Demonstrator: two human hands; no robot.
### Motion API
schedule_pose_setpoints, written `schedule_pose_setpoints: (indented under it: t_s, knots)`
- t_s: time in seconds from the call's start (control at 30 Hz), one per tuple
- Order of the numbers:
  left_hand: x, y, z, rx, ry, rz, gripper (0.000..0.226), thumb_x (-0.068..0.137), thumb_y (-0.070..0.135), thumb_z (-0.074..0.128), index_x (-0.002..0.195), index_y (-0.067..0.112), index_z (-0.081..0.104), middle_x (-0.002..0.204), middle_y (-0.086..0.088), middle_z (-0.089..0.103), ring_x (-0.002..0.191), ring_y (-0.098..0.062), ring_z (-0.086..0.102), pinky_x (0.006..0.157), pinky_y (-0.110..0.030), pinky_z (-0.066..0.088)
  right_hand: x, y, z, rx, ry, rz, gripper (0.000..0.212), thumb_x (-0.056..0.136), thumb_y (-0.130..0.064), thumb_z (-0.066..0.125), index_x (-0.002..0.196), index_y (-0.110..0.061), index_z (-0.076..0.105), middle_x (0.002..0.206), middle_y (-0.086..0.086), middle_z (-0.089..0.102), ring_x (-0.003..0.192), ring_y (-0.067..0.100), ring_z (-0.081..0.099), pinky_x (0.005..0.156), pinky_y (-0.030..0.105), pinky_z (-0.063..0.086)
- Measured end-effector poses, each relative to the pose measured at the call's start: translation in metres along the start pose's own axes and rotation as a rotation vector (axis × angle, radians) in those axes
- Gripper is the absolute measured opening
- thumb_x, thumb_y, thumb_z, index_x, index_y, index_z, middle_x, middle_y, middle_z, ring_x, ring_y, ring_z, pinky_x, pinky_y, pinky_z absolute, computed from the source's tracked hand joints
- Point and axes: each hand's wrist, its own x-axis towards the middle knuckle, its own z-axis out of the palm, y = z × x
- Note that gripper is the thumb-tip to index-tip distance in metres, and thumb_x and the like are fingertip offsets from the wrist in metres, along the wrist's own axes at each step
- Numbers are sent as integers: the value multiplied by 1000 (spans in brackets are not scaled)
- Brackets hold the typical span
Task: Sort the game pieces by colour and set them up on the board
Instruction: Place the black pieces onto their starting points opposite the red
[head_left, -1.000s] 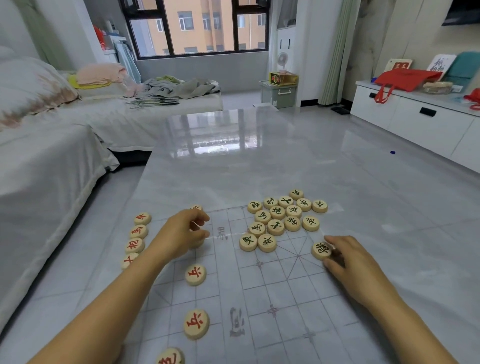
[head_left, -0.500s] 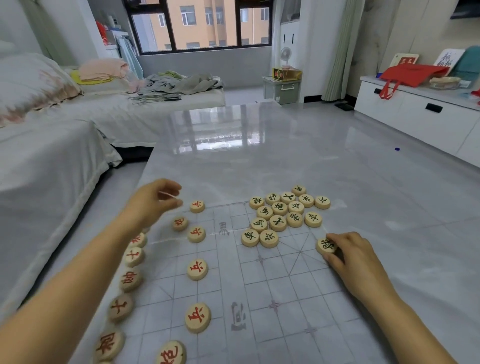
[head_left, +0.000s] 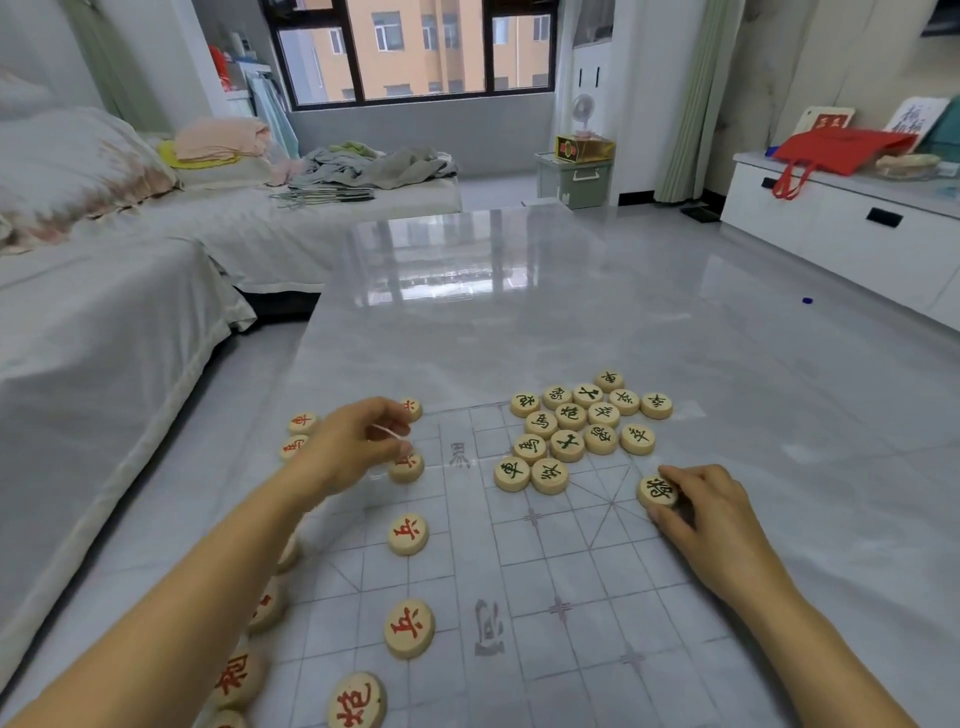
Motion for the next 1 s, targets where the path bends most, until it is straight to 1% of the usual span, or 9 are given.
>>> schedule_pose_setpoints:
  t_s: [0.1,0.2,0.37,0.5,0.67,0.73,0.87,0.93,1.0]
  knots:
    - [-4,3,27,56,-97,41,26,86,13,63,106,27,54,106,5,60,93,-5,57,73,-11,45,-1,0,1,27,20,0,44,87,-26,59,129,-15,50,118,3,48,110,19,41,89,24,33]
    - [-4,10,51,177,-155,85,32,86,19,64,114,30,53,112,8,57,98,-4,54,84,-16,45,-1,0,2,36,23,5,44,87,-27,59,129,-17,50,117,2,48,110,18,40,88,23,32]
    - [-2,32,83,227,-137,151,46,84,24,65,127,27,48,128,6,48,113,-9,49,97,-29,44,0,0,3,50,33,26,42,84,-31,63,123,-18,54,117,1,48,111,18,41,90,26,35]
    - [5,40,103,285,-120,170,61,79,35,69,134,28,42,133,2,43,122,-18,38,98,-31,38,-1,1,4,57,52,29,43,82,-35,65,120,-19,54,115,0,48,110,17,41,90,27,36]
    - [9,42,116,404,-98,201,51,84,40,61,132,33,45,133,0,40,121,-20,34,103,-33,33,-1,0,6,41,63,21,50,83,-36,61,128,-20,47,119,0,47,113,17,40,93,28,35]
    - [8,41,116,423,-92,229,46,88,38,57,132,33,46,134,-1,38,123,-20,33,104,-34,32,-1,0,6,37,71,16,48,84,-34,61,128,-19,47,119,0,47,112,17,40,92,27,34]
    - [8,34,112,433,-95,269,39,92,31,52,131,32,48,134,0,39,122,-19,36,102,-31,33,-1,1,7,22,82,5,44,84,-34,60,125,-19,51,118,0,47,109,17,41,90,27,35]
    - [12,32,108,444,-55,235,37,91,31,53,128,30,49,132,0,42,118,-19,41,99,-31,37,-1,1,7,16,86,5,43,85,-35,59,124,-19,52,118,0,48,108,17,42,91,28,36]
    - [17,36,101,382,-67,152,43,86,30,62,126,27,47,126,0,46,112,-20,46,95,-32,42,-1,0,7,19,85,8,43,85,-36,59,124,-19,52,118,0,48,108,17,42,91,28,36]
